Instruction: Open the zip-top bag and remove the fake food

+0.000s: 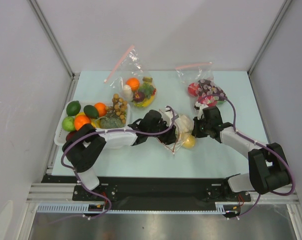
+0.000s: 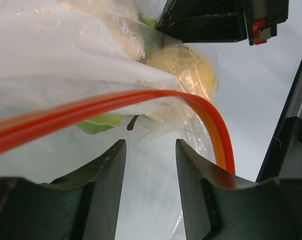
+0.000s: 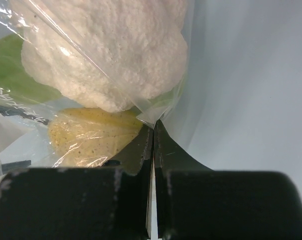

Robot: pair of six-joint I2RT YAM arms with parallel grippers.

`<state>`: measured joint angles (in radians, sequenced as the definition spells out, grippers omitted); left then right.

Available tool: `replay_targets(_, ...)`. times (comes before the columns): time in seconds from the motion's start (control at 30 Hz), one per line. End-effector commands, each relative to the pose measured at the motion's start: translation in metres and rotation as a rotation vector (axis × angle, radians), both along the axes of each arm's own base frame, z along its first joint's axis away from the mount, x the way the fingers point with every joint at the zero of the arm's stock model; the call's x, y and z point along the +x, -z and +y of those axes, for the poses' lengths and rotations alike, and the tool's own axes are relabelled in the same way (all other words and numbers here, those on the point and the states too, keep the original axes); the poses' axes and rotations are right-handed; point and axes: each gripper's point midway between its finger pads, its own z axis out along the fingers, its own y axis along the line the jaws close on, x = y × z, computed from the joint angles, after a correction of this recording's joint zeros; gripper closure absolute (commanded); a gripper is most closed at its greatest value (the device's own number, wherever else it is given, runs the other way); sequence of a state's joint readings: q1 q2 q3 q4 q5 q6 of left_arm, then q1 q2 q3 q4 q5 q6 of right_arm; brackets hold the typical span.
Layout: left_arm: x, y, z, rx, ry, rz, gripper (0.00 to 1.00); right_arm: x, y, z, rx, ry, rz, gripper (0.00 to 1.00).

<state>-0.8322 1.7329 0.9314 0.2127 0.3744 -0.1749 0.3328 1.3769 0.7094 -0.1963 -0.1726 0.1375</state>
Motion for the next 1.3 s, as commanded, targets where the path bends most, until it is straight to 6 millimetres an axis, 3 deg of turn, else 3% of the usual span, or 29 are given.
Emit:
replay_targets(0.0,0.009,-0.033,-0.02,-0.106,0.024,-0.057,0.5,0.002,-0.01,-0.001,-0.007,-0.006,-0.02,1.0)
replay_targets(0.17,0.013,-0.027,-0.021,-0.087,0.021,-0.066,0.46,0.002,-0.01,0.0,-0.006,-0.01,-0.018,1.0)
replay_targets(0.4,0.022,-0.025,-0.027,-0.09,0.026,-0.074,0.49,0.001,-0.011,0.0,-0.006,-0.01,-0.02,1.0)
replay_targets(0.53,0.023,-0.02,-0.028,-0.073,0.033,-0.065,0.6,0.002,-0.011,-0.001,-0.006,-0.009,-0.02,1.0)
replay_targets(0.63,0.021,-0.018,-0.025,-0.062,0.036,-0.061,0.81,0.002,-0.011,-0.001,-0.008,-0.011,-0.022,1.0)
replay_targets(0.8,0.018,-0.017,-0.014,-0.032,0.026,-0.072,0.99,0.002,-0.011,-0.002,-0.013,-0.005,-0.022,1.0)
replay_targets(1.27,0.015,-0.054,0.033,-0.012,-0.052,-0.126,1.0,0.004,-0.01,-0.011,-0.03,0.025,-0.023,1.0)
